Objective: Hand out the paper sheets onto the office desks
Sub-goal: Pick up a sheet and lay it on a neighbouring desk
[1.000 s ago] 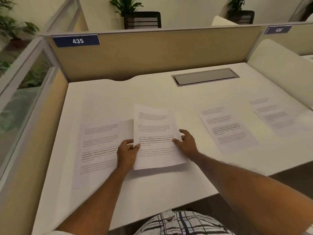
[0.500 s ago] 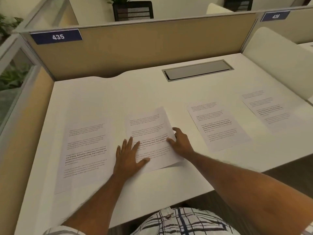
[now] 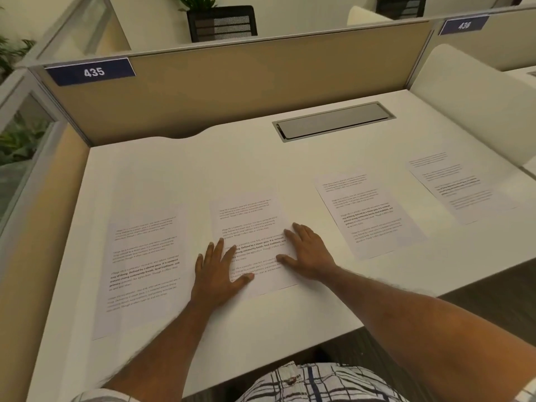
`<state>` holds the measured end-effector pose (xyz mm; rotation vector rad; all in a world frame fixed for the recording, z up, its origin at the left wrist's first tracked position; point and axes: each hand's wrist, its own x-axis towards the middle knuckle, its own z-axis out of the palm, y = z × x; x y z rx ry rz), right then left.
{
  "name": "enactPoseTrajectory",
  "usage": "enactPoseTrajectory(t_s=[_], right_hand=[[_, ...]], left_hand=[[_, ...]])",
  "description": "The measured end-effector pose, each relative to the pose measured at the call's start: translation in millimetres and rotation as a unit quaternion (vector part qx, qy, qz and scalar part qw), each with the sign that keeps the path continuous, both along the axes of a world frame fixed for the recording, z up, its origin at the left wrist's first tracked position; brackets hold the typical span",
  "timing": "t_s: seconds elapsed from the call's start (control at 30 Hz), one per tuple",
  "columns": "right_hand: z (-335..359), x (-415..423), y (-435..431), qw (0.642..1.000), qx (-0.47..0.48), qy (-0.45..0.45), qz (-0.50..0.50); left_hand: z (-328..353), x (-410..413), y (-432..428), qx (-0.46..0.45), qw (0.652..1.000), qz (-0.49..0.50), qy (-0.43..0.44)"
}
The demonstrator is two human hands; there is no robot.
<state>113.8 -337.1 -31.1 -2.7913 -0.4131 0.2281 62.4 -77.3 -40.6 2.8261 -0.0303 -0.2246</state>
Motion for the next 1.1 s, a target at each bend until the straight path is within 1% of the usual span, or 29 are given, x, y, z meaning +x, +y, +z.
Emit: enactPoseTrajectory(t_s=[0.13, 0.3, 0.5, 0.83, 1.1], right_hand=[[2, 2, -7, 1.000, 0.016, -0.016, -0.005], [3, 4, -34, 0.999, 0.012, -0.035, -0.009], [2, 8, -93, 0.998, 0.004, -0.048, -0.036], [4, 30, -205, 0.998, 0.000, -0.055, -0.044], [1, 36, -253, 0.997, 0.000, -0.045, -0.057]], left_hand=[[7, 4, -5, 0.001, 1.000, 0.017, -0.009], [12, 18, -29, 0.012, 0.999, 0.000, -0.032], [19, 40, -86, 0.019, 0.998, -0.042, -0.039], [25, 64, -203, 0.032, 0.997, -0.042, -0.058], [26, 77, -253, 0.053, 0.996, -0.068, -0.039]])
